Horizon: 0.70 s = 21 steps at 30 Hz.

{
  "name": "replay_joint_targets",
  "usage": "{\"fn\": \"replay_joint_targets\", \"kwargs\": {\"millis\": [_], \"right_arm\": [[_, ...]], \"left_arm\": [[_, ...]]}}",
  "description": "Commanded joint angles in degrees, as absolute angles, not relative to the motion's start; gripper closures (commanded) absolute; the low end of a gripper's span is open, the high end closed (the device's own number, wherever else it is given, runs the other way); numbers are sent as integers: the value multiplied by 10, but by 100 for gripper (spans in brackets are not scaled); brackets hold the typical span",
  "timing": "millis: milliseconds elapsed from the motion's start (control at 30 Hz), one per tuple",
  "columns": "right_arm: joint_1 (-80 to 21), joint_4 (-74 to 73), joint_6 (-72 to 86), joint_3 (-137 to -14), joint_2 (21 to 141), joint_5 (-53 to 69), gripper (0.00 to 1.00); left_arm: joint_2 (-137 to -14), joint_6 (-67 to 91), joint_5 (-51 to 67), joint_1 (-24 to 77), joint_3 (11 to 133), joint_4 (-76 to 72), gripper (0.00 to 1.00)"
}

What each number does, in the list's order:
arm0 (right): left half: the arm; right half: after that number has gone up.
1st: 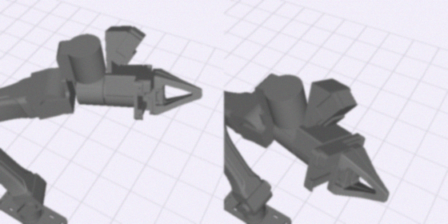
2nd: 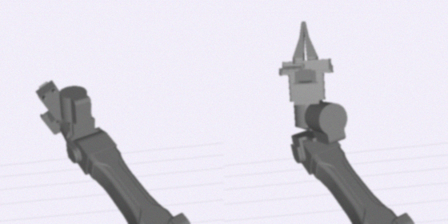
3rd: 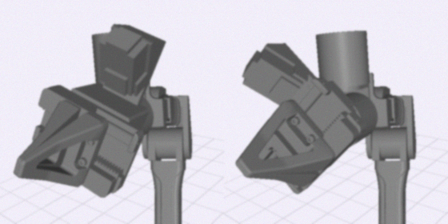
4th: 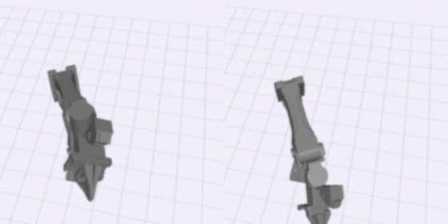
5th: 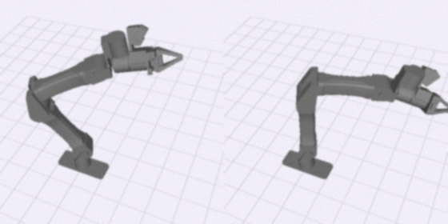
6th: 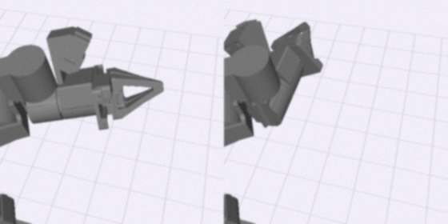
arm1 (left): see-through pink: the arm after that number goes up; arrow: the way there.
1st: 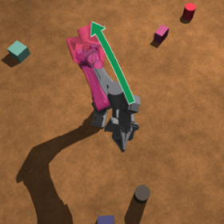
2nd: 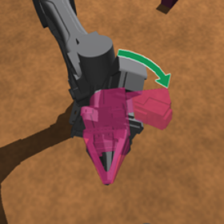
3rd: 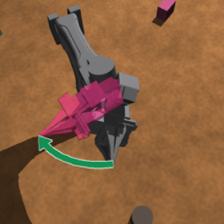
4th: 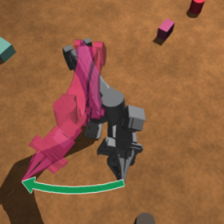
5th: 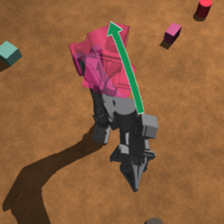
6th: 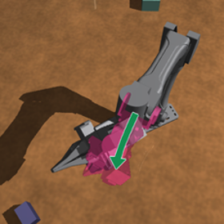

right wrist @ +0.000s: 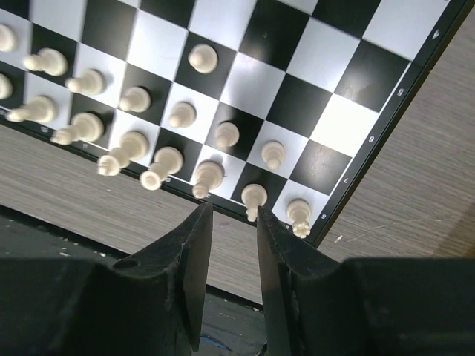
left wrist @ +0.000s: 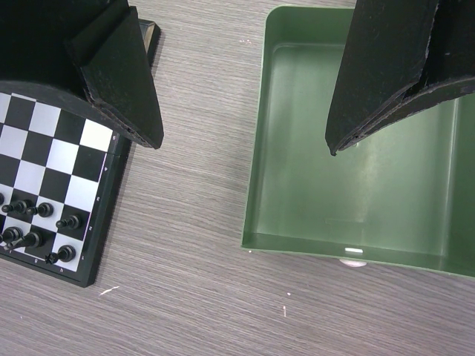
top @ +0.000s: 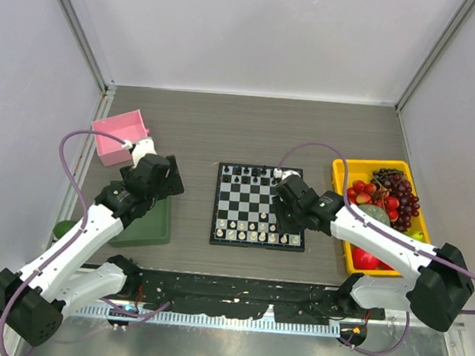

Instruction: Set up the chess pieces on the board

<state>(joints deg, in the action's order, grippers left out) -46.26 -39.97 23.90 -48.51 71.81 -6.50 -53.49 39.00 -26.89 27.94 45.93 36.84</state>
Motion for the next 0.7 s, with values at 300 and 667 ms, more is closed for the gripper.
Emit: {"fn": "replay_joint_targets", "kwargs": {"millis": [300, 667], "right_arm": [[-454, -413, 237, -583, 736, -105, 56], [-453, -391, 221, -661, 886, -67, 52]], "left_arm": [[-523, 394, -277, 276, 469, 353, 1], [-506, 393, -293, 274, 463, 362, 1]]}}
